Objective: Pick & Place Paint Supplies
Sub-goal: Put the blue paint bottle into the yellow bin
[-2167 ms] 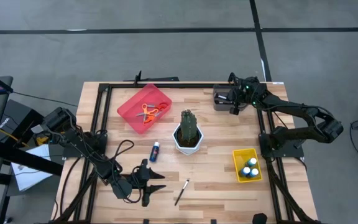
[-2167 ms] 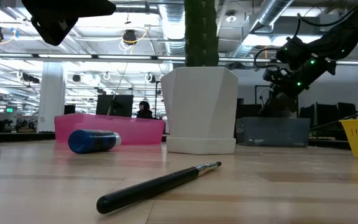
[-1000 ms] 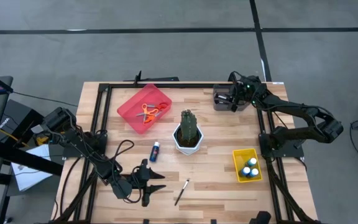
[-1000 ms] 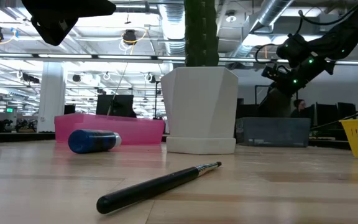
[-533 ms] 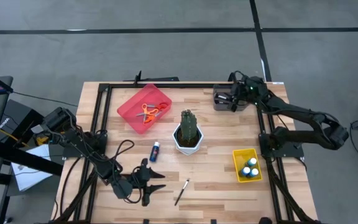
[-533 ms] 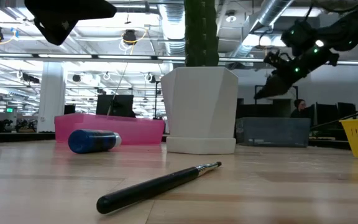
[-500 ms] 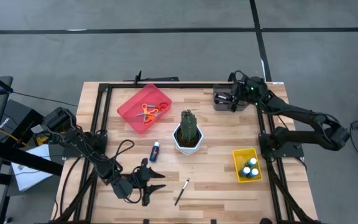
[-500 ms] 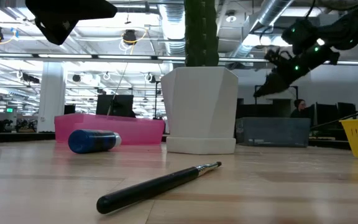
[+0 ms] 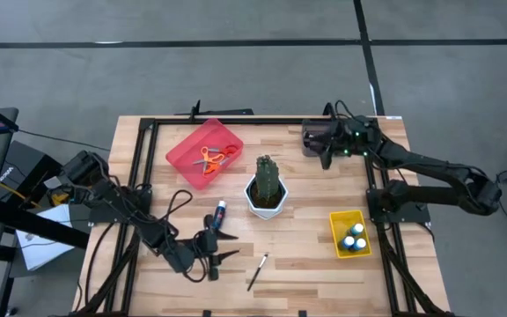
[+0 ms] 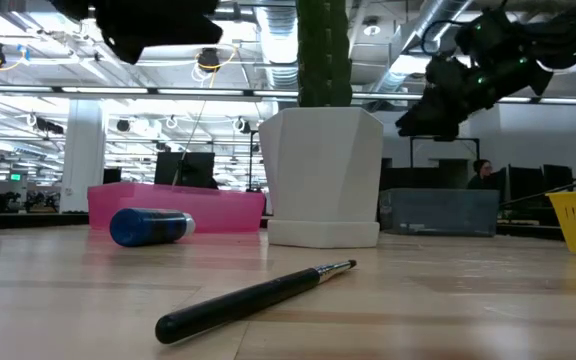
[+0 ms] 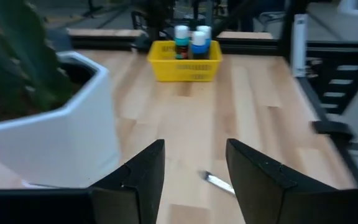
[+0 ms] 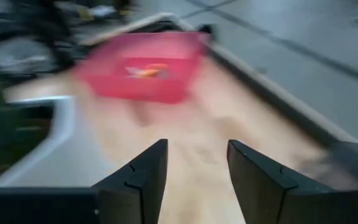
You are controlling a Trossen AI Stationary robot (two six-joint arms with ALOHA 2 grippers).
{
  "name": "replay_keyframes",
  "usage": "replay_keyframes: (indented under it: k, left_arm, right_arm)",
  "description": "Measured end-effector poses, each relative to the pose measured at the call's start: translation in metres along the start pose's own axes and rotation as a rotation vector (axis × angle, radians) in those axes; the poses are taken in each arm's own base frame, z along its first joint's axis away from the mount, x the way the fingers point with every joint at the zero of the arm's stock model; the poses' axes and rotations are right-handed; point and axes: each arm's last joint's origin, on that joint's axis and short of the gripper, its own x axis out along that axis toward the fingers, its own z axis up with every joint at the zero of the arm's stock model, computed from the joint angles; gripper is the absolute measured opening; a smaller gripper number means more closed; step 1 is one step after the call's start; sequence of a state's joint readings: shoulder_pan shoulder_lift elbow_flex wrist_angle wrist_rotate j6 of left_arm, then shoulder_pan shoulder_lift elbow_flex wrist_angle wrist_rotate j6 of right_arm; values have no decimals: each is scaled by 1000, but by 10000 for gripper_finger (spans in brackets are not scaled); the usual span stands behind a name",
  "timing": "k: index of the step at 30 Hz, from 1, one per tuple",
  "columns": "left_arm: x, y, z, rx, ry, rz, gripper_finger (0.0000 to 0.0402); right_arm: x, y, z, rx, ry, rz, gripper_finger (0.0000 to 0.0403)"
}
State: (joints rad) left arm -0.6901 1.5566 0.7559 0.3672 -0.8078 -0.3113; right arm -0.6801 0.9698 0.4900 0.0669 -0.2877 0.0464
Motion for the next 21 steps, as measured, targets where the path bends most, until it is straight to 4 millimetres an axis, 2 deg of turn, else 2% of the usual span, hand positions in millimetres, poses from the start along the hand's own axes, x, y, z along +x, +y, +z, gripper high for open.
replay_keyframes:
  k: [3, 8, 14, 21]
  left_arm:
    - [3, 5, 2, 58, -8, 46, 167]
    - [-3, 12, 12, 122, -5, 54, 187]
    - [-25, 18, 33, 127, -48, 16, 214]
    - [-53, 11, 44, 209, -100, -95, 227]
  right_arm:
    - [2, 14, -1, 33, 17, 140, 170]
    - [5, 43, -9, 36, 106, 281, 189]
    - [2, 69, -14, 94, 165, 386, 194]
    - [-5, 109, -23, 72, 232, 555, 182]
